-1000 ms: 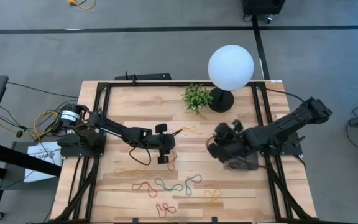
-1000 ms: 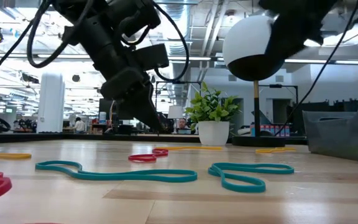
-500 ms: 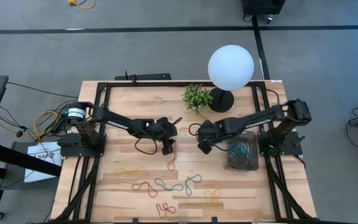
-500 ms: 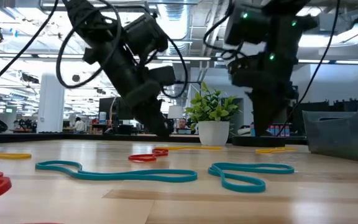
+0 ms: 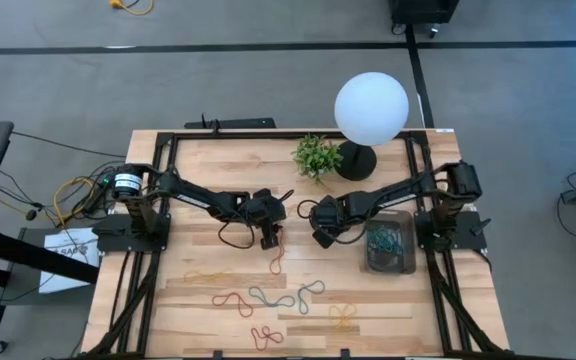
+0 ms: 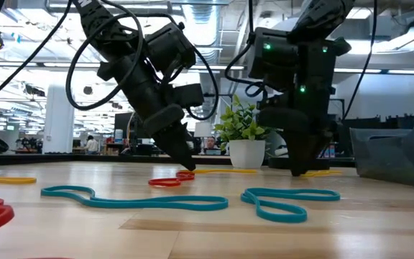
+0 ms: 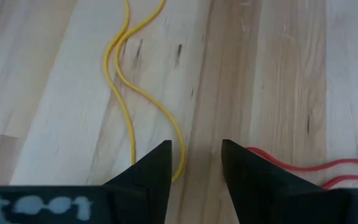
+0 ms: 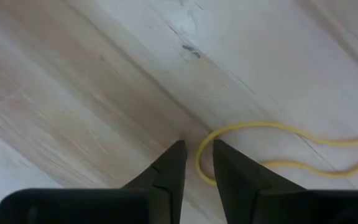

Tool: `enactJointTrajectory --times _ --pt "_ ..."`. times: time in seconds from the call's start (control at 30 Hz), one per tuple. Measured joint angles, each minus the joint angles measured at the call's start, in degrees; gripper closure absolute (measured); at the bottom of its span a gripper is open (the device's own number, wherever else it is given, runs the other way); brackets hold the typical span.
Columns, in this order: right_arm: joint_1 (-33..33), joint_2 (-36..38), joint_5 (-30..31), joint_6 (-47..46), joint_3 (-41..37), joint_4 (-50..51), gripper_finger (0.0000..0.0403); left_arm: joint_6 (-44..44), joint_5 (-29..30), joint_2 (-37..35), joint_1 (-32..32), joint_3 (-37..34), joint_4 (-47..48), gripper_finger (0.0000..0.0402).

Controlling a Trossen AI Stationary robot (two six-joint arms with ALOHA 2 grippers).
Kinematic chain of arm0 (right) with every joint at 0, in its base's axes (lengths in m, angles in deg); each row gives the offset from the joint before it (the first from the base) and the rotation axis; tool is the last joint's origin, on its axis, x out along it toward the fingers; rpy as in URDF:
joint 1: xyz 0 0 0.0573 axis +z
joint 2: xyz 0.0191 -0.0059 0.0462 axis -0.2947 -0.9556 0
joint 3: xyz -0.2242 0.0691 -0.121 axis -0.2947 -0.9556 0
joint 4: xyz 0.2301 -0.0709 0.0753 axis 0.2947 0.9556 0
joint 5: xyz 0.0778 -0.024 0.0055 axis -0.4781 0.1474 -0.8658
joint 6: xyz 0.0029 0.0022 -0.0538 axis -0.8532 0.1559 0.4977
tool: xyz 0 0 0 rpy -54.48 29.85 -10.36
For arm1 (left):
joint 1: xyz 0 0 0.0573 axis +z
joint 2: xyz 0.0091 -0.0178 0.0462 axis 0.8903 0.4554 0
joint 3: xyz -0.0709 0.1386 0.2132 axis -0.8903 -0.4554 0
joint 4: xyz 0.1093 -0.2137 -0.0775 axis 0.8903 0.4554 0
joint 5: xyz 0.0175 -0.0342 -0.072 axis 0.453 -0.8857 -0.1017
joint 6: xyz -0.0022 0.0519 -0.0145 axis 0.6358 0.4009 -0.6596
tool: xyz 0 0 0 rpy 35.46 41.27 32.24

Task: Pick and place items into bin
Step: Put the yellow rubber band into the black transparent bin

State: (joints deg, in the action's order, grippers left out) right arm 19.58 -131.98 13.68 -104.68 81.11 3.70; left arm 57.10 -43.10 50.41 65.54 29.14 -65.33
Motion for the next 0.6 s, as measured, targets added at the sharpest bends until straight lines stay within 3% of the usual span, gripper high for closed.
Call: enactJointTrajectory --times 0.2,0.43,0.6 --pt "0.6 0.2 -0.5 -0.3 -0.1 -1.1 0.0394 0.0 0.0 0.0 0.0 0.0 -0.5 0.0272" --pt "3.6 3.6 1.1 1.9 4.0 1.0 0.04 0.1 0.0 0.0 0.0 0.0 -2.5 0.0272" --pt "7.8 9.4 5.2 1.5 11.4 13.2 0.0401 0.1 0.0 0.0 0.0 0.0 -2.4 0.0272"
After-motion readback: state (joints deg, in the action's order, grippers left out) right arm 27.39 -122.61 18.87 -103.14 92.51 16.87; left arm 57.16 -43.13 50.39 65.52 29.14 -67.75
